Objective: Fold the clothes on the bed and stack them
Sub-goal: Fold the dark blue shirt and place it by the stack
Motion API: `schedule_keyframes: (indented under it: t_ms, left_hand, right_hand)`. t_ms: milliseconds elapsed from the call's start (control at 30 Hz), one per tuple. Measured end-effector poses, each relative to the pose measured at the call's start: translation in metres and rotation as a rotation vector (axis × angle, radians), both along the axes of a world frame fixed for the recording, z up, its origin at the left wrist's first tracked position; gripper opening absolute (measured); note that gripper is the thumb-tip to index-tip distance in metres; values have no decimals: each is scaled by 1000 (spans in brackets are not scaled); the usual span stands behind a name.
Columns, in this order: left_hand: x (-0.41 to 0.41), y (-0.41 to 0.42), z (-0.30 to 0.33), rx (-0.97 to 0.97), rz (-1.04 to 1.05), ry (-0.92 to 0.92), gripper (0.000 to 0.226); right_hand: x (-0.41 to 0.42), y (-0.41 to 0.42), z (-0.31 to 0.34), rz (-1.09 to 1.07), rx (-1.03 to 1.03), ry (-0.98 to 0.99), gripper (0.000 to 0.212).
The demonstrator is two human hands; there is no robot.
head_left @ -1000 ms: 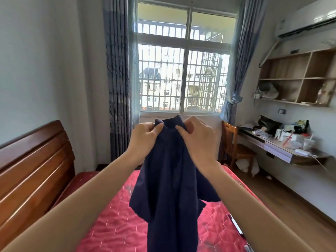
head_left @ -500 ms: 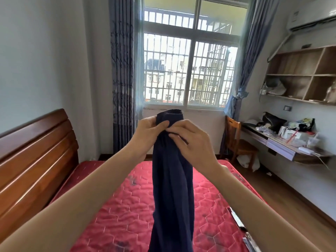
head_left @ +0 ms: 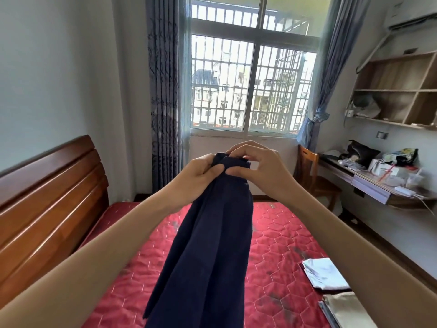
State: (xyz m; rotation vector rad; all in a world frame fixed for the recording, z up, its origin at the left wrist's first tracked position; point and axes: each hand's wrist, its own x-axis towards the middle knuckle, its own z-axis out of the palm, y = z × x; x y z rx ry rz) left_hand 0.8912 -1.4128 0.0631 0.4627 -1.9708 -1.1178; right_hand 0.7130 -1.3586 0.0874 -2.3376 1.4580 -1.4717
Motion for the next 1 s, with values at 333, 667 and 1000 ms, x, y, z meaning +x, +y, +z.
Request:
schedule_keyframes:
  t_ms: [333,667,1000]
  left_hand:
    - [13,9,0,136,11,-4,31]
    - [15,9,-3,116,-27,19,29]
    - [21,-9,-88,-39,132,-42,47]
  right_hand:
    - [18,3,-5,4,-62,-7,11]
    - [21,-6,-2,-58,-60,-3,12]
    - [-14,-12,0,-164,-22,-264,26]
